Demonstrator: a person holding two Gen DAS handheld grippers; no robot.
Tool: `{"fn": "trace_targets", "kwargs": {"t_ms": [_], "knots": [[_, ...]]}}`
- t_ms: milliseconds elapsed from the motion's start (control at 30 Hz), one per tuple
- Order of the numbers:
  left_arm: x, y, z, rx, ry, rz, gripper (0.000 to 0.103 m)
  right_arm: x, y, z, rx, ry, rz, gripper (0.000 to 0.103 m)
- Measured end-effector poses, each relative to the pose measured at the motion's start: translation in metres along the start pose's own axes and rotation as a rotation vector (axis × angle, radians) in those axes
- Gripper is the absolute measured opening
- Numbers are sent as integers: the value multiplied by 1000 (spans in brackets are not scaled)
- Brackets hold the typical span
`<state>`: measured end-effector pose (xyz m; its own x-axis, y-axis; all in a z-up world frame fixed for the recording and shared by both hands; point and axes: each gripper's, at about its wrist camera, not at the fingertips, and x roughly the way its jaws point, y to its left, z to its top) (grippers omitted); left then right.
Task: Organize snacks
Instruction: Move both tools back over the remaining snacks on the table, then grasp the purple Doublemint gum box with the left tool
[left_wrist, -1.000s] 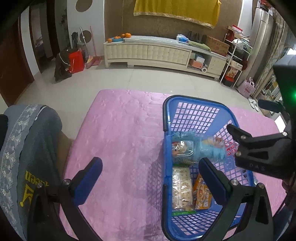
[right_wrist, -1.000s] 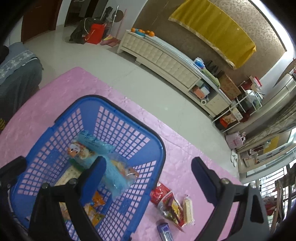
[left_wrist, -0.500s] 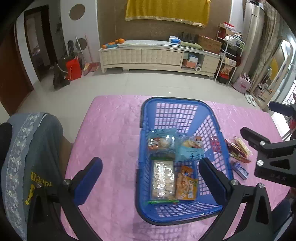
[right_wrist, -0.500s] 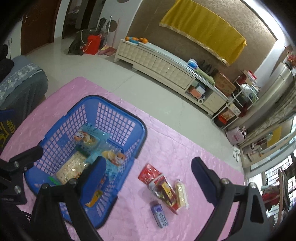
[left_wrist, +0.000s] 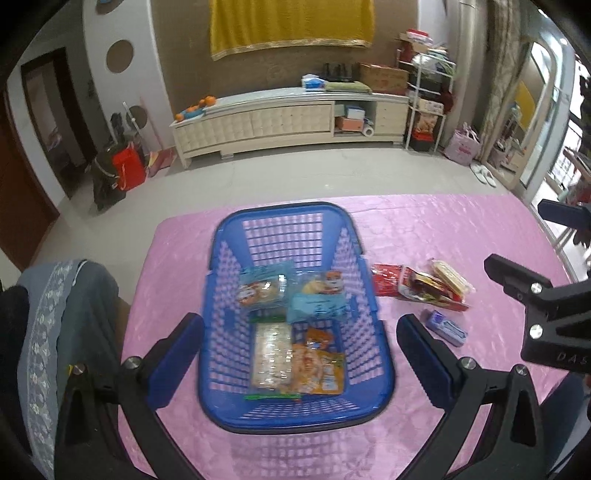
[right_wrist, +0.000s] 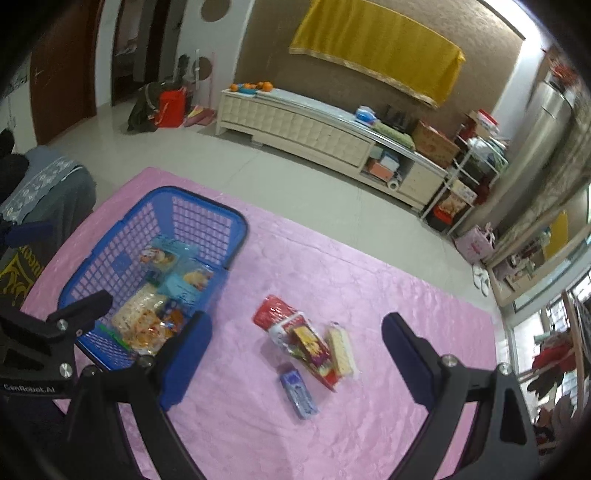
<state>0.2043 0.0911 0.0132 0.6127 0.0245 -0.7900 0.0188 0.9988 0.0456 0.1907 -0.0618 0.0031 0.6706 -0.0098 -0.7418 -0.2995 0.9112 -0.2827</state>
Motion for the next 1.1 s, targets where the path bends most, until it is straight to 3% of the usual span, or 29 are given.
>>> {"fn": "trace_targets", "kwargs": {"t_ms": [333,700,933,1100], "knots": [[20,-76,5,95,45,-10,103,6,-64,-42,78,14,16,95],[62,-149,6,186,125,-39,103,35,-106,-81,90,50,21,95],[94,-173,2,205,191,-44,103,59,-125,-103,137,83,76,95],[113,-180,1,195,231,-51,103,76,-132,-116,129,95,61,95]]}}
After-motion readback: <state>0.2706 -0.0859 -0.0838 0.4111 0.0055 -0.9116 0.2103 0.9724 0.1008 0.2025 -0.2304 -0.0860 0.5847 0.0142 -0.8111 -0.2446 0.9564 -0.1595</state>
